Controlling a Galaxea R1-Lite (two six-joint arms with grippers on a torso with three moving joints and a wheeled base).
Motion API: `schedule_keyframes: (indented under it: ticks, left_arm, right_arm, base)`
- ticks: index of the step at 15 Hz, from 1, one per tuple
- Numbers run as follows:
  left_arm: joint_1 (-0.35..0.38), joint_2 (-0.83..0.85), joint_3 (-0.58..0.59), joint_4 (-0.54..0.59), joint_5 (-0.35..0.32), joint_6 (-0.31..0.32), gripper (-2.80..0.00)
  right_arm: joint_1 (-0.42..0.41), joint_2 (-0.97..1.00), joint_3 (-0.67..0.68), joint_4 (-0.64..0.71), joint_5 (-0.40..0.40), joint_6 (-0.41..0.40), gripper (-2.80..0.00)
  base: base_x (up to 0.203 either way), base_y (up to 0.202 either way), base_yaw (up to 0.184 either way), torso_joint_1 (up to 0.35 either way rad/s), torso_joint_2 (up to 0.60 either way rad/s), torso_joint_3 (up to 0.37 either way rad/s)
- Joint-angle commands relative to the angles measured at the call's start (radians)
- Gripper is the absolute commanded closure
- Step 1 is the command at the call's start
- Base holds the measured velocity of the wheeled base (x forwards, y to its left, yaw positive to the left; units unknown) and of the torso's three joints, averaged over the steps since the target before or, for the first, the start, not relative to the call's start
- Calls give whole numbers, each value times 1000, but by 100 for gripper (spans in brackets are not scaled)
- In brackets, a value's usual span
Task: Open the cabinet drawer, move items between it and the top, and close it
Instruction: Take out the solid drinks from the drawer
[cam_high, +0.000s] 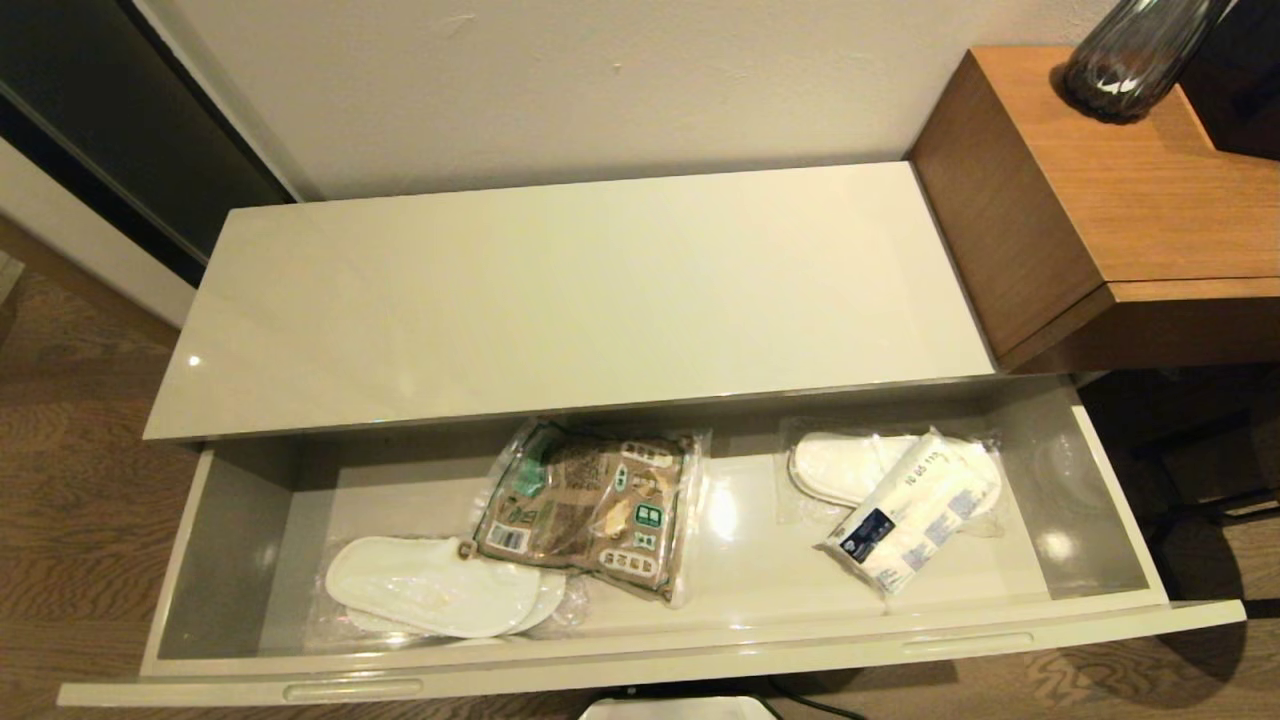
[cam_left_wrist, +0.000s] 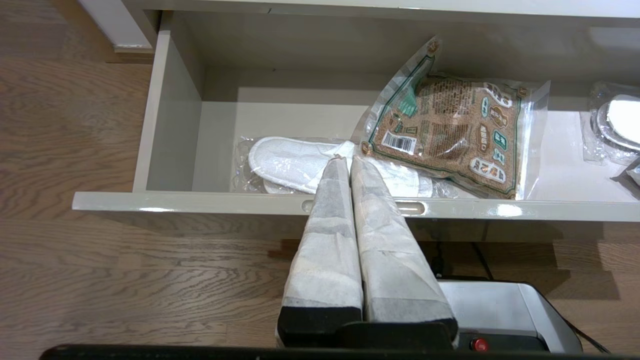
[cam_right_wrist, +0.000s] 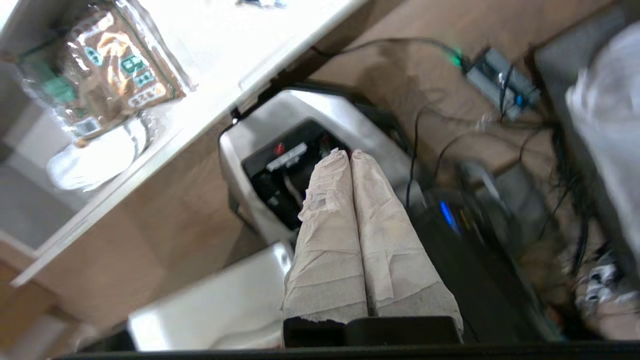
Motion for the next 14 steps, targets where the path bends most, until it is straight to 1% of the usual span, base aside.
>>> schedule_keyframes:
  ticks: [1, 2, 3, 5, 6, 7, 8, 9, 10, 11, 14]
  left_arm:
    - [0, 0, 0, -1, 0, -1, 0]
    - [0, 0, 0, -1, 0, -1, 0]
    - [0, 0, 0, -1, 0, -1, 0]
    - [0, 0, 0, -1, 0, -1, 0]
    - [0, 0, 0, -1, 0, -1, 0]
    - [0, 0, 0, -1, 0, -1, 0]
    - [0, 0, 0, -1, 0, -1, 0]
    - [0, 0, 0, -1, 0, -1, 0]
    - [-1, 0, 0, -1, 0, -1, 0]
    - [0, 0, 0, -1, 0, -1, 0]
    - [0, 0, 0, -1, 0, -1, 0]
  right_arm:
    - [-156, -153, -75, 85, 74, -59, 0]
    - [-223, -233, -66, 91, 111, -133, 0]
    - [-256, -322, -32, 94, 131, -202, 0]
    - [-278, -547, 93, 86, 148, -313, 0]
    - [-284, -660, 186, 48, 143, -375, 0]
    - [-289, -740, 260, -6, 119, -421, 0]
    - [-293, -791, 365, -113, 89, -469, 0]
    - [-296, -808, 458, -296, 70, -505, 0]
    - [-298, -805, 552, -514, 64, -534, 0]
    - [-300, -804, 674, -716, 66, -571, 0]
    - [-302, -802, 1062, -1230, 72, -686, 0]
  base:
    - [0, 0, 0, 0, 0, 0]
    - [0, 0, 0, 0, 0, 0]
    - [0, 0, 0, 0, 0, 0]
    - [0, 0, 0, 0, 0, 0]
    - [0, 0, 0, 0, 0, 0]
    - [0, 0, 0, 0, 0, 0]
    - [0, 0, 0, 0, 0, 0]
    - [0, 0, 0, 0, 0, 0]
    - [0, 0, 0, 0, 0, 0]
    - [0, 0, 0, 0, 0, 0]
    - [0, 0, 0, 0, 0, 0]
